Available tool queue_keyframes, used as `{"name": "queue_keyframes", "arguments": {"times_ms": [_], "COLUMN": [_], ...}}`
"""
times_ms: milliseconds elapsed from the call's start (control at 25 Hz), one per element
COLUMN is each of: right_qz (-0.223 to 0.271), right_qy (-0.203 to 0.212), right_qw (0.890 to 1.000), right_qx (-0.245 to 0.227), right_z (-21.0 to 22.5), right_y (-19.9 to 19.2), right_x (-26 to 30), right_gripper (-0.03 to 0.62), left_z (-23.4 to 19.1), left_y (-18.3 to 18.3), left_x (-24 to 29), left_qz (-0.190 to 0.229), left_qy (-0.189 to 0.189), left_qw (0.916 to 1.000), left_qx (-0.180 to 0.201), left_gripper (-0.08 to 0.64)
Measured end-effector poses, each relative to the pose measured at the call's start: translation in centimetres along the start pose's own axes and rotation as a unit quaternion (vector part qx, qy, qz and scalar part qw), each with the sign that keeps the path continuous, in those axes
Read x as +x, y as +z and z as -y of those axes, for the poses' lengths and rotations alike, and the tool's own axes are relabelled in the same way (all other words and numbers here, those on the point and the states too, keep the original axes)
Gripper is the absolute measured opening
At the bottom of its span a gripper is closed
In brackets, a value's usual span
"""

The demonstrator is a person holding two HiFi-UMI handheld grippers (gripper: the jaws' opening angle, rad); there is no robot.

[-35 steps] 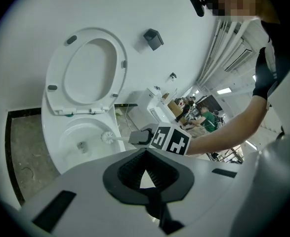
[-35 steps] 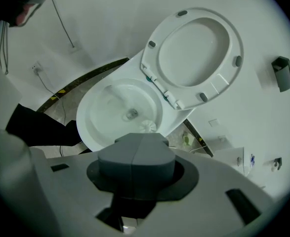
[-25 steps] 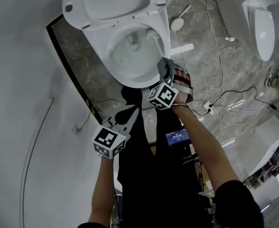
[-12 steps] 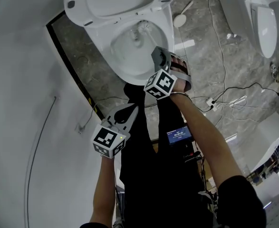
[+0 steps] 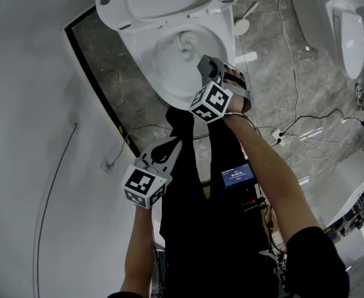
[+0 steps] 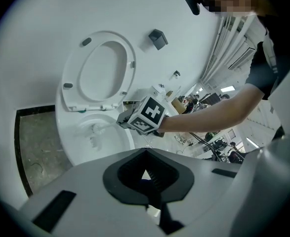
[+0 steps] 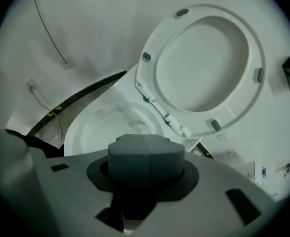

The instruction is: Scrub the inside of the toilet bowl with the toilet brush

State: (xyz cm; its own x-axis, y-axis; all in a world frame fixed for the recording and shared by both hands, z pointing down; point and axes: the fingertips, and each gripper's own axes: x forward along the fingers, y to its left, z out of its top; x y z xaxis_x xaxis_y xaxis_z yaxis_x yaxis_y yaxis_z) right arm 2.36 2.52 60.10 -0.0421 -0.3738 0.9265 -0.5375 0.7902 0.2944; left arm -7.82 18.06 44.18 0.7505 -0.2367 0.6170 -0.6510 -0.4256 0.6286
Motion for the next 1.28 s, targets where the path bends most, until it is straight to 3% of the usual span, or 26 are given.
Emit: {"name": "queue_keyframes", "arguments": {"times_ms": [640, 1280], "right_qz": [0.069, 0.09], "right_qy": [0.044, 0.162], "right_qw": [0.997, 0.983], "right_qx": [0.002, 0.004], "right_z": [-5.2, -8.9], "right_y": [4.8, 1.0], "right_x": [-3.0, -4.8], "right_gripper": [0.156, 0.156], "left_z": [-0.7, -0.1], "left_y": [-0.6, -1.5], "left_x": [-0.5, 0.7], "left_qz": [-0.001, -0.009], "left_qy": [0.003, -0.003], "left_qw": [0.9999, 0.9999], "left_qx": [-0.011, -0.004], "left_gripper": [0.011, 0.011]}}
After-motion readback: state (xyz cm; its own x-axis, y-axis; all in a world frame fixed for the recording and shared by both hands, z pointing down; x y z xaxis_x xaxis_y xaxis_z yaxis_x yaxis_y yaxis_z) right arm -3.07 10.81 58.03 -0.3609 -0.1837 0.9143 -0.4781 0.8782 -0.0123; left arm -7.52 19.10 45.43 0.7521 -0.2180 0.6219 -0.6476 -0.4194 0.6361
